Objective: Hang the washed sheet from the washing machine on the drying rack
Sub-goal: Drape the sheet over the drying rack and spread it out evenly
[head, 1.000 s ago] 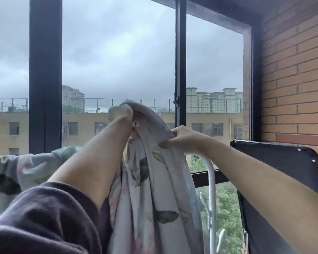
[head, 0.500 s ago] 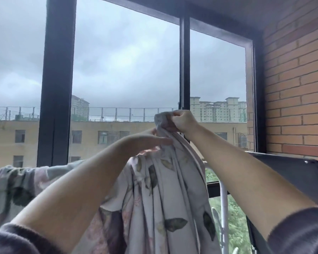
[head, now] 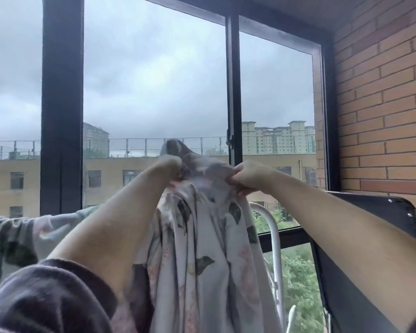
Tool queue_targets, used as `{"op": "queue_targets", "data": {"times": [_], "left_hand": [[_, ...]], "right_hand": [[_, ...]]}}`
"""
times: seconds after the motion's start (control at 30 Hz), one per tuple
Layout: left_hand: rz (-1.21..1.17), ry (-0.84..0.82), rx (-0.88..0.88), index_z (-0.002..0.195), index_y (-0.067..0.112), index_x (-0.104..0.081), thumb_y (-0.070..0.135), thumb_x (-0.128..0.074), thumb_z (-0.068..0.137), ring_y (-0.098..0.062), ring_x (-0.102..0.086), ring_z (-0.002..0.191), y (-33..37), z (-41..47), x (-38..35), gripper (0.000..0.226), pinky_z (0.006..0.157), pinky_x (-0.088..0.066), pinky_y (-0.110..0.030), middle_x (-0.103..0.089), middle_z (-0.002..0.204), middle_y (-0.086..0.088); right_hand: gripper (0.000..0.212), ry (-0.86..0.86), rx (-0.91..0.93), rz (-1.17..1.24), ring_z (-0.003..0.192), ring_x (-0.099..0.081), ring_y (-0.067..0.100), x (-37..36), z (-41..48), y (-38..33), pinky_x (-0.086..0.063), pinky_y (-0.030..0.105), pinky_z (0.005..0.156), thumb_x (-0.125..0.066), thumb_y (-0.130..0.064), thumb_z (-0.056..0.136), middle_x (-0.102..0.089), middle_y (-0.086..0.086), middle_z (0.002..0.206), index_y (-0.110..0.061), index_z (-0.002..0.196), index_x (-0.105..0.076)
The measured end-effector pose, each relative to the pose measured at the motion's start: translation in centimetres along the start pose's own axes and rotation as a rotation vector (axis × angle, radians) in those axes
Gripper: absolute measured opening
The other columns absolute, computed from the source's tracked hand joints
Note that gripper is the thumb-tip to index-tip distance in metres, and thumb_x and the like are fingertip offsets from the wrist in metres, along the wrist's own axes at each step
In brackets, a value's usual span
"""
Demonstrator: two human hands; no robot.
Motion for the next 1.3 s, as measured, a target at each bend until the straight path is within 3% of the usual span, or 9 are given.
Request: {"op": "queue_targets", "data": {"times": [0.1,0.2,0.43,0.63,0.8,0.9,1.0,1.17,1.3], "left_hand": [[0.268,-0.347,-0.005,0.111,0.007,-0.059,0.021,-0.052,0.094,-0.023,-0.060,0.099,-0.7,-3.5,-1.4,0.023,0.099,-0.043,-0.037,-0.064,0.111,-0.006],[0.298,-0.528,-0.239,0.113,0.018,-0.058,0.039,-0.055,0.093,-0.011,-0.058,0.096,0.2,-4.9,-3.1,0.029,0.084,-0.044,-0.024,-0.061,0.108,0.003],[0.016,-0.119,-0.195,0.070,0.016,-0.065,0.021,-0.066,0.085,-0.012,-0.049,0.046,0.7,-2.7,-5.4,0.016,0.037,-0.034,-0.013,-0.057,0.057,-0.001],[-0.153,0.539,-0.070,0.117,0.007,-0.064,0.014,-0.048,0.093,-0.028,-0.060,0.111,1.7,-1.1,0.1,0.030,0.091,-0.045,-0.026,-0.064,0.117,-0.012],[0.264,-0.022,0.026,0.106,0.001,-0.061,0.008,-0.040,0.098,-0.018,-0.055,0.079,0.3,-1.9,-2.6,0.024,0.062,-0.045,-0.020,-0.057,0.098,-0.012],[0.344,-0.248,-0.097,0.076,0.016,-0.055,0.019,-0.046,0.096,-0.010,-0.046,0.064,-0.1,-4.0,-3.4,0.022,0.057,-0.037,-0.022,-0.053,0.079,0.000],[0.395,-0.264,-0.158,0.112,0.012,-0.063,0.036,-0.040,0.099,-0.015,-0.056,0.094,-0.3,-4.4,-2.6,0.035,0.072,-0.039,-0.024,-0.062,0.114,-0.006],[0.691,-0.249,-0.185,0.105,0.013,-0.067,0.055,-0.044,0.093,-0.021,-0.061,0.101,-2.6,-5.1,-0.8,0.050,0.088,-0.048,-0.031,-0.064,0.117,-0.007],[0.611,-0.190,-0.431,0.127,0.023,-0.050,0.049,-0.053,0.090,-0.020,-0.058,0.106,-0.2,-8.4,-2.3,0.045,0.090,-0.047,-0.032,-0.061,0.121,-0.002]], "right_hand": [[0.020,0.341,0.086,0.101,0.087,-0.068,0.029,1.8,2.7,-0.9,-0.056,0.042,0.083,-0.054,-0.005,0.088,-0.069,0.016,0.095,-0.003,0.102,-0.068],[0.025,0.479,0.134,0.293,0.097,-0.065,0.024,2.2,3.6,-2.6,-0.054,0.039,0.088,-0.056,-0.007,0.088,-0.068,0.009,0.104,-0.007,0.111,-0.067],[0.033,0.307,0.211,0.313,0.101,-0.061,0.019,1.1,3.4,-2.2,-0.052,0.036,0.087,-0.060,-0.028,0.091,-0.061,0.005,0.119,-0.015,0.121,-0.057],[0.063,-0.252,0.078,-0.219,0.082,-0.064,0.013,1.0,-1.7,0.7,-0.056,0.031,0.075,-0.060,-0.068,0.072,-0.066,0.000,0.103,-0.019,0.112,-0.057],[0.025,0.048,0.048,-0.101,0.063,-0.053,0.013,0.0,-0.1,1.3,-0.042,0.018,0.056,-0.058,-0.006,0.082,-0.061,-0.004,0.062,-0.019,0.065,-0.069],[0.020,0.295,-0.083,0.159,0.079,-0.062,0.014,0.3,3.6,0.6,-0.052,0.017,0.062,-0.054,-0.009,0.090,-0.068,0.002,0.087,-0.018,0.094,-0.072],[0.012,0.327,-0.123,0.229,0.062,-0.041,0.007,-0.4,5.6,0.5,-0.039,0.004,0.042,-0.043,-0.017,0.097,-0.044,-0.002,0.075,-0.019,0.086,-0.048],[0.029,-0.171,-0.188,0.190,0.109,-0.055,0.024,-4.8,4.6,1.7,-0.046,0.035,0.085,-0.045,-0.028,0.097,-0.055,0.007,0.117,-0.008,0.113,-0.058],[0.042,-0.039,-0.062,-0.041,0.128,-0.044,0.027,-3.1,2.4,-0.1,-0.039,0.037,0.103,-0.040,-0.029,0.101,-0.047,0.009,0.140,-0.007,0.136,-0.045]]}}
Point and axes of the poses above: each hand's wrist, its own z-axis towards the middle knuckle, its own x-axis out of the back of the hand, y = z × x, the point moved 4 cm from there along z, towards the middle knuckle
